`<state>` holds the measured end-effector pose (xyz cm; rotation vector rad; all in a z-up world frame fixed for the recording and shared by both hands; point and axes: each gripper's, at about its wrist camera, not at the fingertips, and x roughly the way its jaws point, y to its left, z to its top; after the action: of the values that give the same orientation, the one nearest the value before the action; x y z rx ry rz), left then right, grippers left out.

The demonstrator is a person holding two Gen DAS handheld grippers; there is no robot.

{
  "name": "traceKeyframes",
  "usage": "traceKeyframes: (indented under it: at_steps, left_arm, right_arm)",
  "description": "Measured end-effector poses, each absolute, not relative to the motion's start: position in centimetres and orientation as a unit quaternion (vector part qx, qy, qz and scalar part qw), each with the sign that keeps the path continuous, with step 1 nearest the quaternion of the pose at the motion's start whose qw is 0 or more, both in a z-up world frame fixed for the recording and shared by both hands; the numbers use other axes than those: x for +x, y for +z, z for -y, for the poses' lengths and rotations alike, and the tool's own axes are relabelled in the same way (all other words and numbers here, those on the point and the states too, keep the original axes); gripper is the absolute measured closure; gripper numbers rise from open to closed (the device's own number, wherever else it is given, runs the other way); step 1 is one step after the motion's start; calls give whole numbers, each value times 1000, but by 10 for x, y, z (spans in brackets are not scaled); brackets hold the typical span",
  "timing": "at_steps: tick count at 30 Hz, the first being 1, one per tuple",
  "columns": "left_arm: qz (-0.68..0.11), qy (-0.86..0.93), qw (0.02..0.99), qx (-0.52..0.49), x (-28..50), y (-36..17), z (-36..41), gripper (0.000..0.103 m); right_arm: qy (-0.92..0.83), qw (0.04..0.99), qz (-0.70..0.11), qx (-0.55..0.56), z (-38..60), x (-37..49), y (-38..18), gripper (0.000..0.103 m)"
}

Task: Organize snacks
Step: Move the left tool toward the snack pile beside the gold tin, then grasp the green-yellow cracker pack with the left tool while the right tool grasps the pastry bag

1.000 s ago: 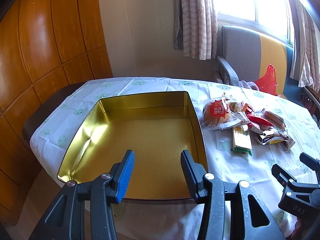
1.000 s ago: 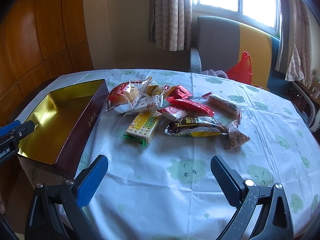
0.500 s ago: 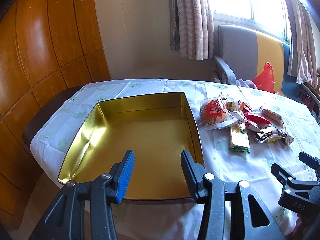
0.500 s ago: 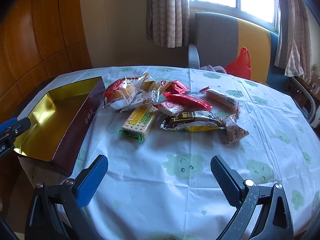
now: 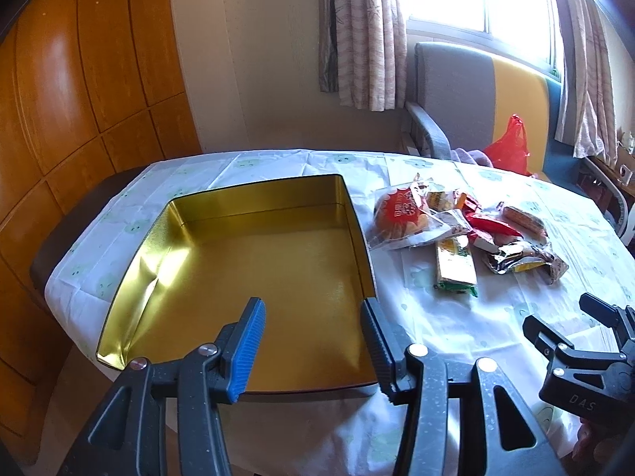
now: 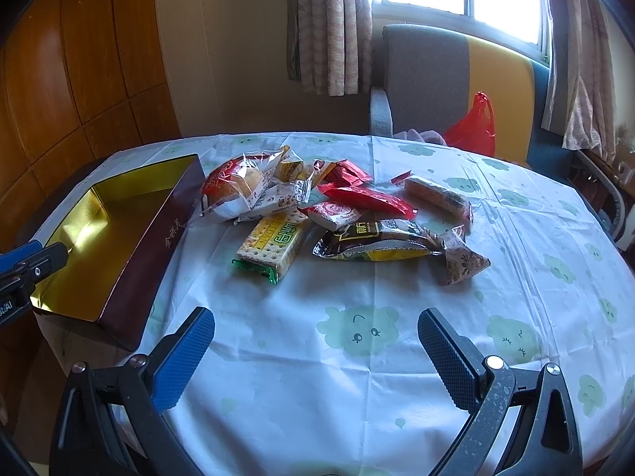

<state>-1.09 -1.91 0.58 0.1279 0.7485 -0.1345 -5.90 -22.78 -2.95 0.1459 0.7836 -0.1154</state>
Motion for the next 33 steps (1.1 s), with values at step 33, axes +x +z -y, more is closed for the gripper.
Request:
traceKeyframes:
  at_steps: [33]
  left_arm:
    - [-399,-186,888,133,12,-4,92,29]
  right_arm:
    - [-114,889,-429,116,288,-60,-68,0]
